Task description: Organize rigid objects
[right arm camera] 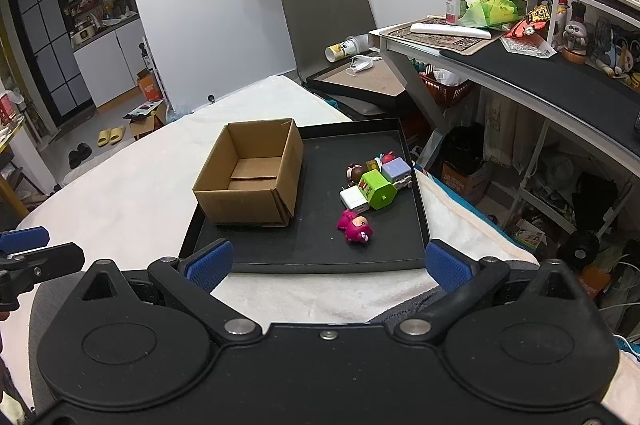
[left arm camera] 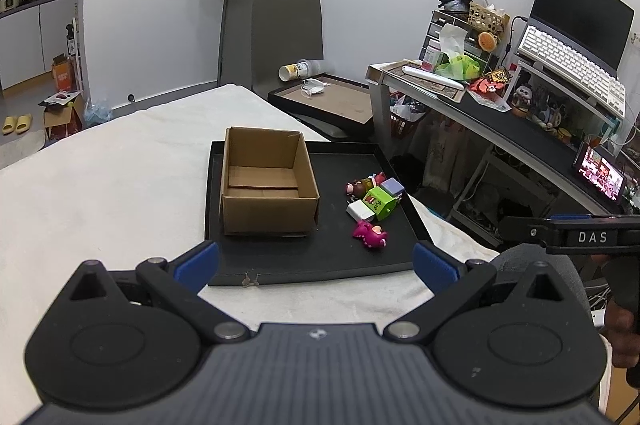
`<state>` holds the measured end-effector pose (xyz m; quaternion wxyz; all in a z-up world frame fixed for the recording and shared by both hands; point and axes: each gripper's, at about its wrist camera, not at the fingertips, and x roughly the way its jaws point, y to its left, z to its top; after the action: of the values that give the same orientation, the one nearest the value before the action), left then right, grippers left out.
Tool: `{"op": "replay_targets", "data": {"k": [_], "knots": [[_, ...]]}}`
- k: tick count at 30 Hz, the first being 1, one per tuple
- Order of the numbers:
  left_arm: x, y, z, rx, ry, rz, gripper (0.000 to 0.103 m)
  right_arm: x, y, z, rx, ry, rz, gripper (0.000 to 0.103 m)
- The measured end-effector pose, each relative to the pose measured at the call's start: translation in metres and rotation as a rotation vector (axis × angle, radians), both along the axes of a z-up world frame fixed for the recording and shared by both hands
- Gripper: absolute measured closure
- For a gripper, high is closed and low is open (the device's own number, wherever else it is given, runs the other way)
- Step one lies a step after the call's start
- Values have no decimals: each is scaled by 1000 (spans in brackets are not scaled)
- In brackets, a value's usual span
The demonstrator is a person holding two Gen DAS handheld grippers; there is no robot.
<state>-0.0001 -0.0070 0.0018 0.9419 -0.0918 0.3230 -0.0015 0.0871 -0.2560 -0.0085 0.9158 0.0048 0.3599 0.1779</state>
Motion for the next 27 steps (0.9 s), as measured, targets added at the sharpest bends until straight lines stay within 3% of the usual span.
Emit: {"op": "replay_targets", "data": {"k": [27], "knots": [[9,0,5,-5,-14,-2,0,2,-1,-1,-7,-5,-11,0]]}}
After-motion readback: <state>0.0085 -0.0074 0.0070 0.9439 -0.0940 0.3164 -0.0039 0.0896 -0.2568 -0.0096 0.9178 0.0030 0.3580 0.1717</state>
